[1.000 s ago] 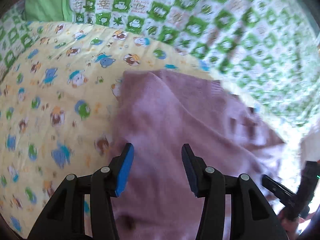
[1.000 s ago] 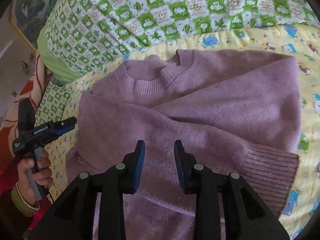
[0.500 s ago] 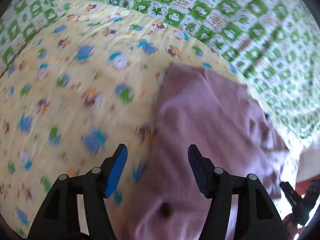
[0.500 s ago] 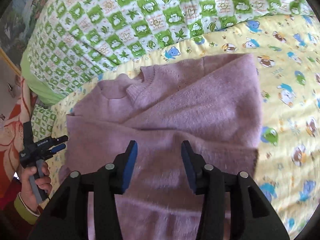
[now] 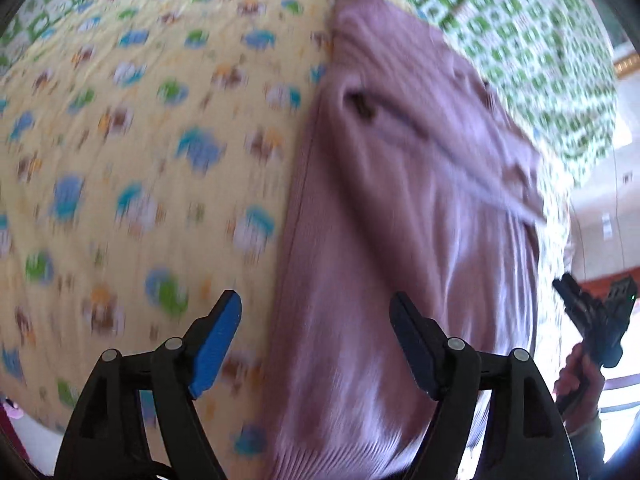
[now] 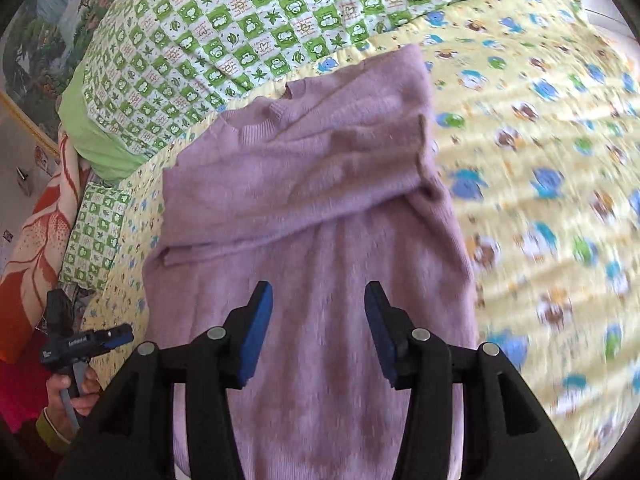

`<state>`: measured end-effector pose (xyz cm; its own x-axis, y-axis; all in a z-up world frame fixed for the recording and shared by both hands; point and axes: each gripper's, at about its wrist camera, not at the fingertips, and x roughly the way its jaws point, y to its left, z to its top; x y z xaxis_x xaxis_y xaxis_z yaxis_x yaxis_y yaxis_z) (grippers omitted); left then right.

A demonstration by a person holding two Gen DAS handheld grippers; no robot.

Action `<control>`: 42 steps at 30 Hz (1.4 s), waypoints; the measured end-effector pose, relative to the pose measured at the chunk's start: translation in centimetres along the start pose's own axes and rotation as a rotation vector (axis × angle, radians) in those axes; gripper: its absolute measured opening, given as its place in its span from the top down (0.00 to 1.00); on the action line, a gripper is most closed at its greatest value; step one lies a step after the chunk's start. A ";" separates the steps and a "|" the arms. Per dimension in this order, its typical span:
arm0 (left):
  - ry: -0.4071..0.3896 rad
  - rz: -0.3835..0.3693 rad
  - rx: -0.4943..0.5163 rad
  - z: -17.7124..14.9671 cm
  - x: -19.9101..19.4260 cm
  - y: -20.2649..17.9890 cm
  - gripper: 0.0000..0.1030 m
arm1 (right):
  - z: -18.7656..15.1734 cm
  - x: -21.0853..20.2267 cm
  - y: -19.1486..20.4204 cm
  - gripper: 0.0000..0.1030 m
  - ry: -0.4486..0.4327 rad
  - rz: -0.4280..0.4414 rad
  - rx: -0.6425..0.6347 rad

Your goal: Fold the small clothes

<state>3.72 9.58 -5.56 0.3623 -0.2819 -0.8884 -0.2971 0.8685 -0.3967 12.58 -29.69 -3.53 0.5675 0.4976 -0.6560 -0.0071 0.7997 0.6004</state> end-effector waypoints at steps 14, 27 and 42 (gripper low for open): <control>0.068 -0.106 -0.020 -5.4 1.9 1.0 0.23 | -11.1 -7.3 -2.5 0.50 -0.034 -0.098 0.111; 0.063 -0.090 0.130 -7.0 3.0 -2.1 0.90 | -17.2 -5.6 -3.7 0.50 0.063 -0.058 0.170; 0.012 -0.137 0.125 -9.4 -0.1 1.6 0.92 | -18.5 -7.6 -7.2 0.94 0.043 0.057 0.251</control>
<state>-5.13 7.12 -8.28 0.3814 -0.4053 -0.8308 -0.1333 0.8653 -0.4833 -6.95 -33.00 -11.34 0.5367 0.5571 -0.6336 0.1698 0.6643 0.7279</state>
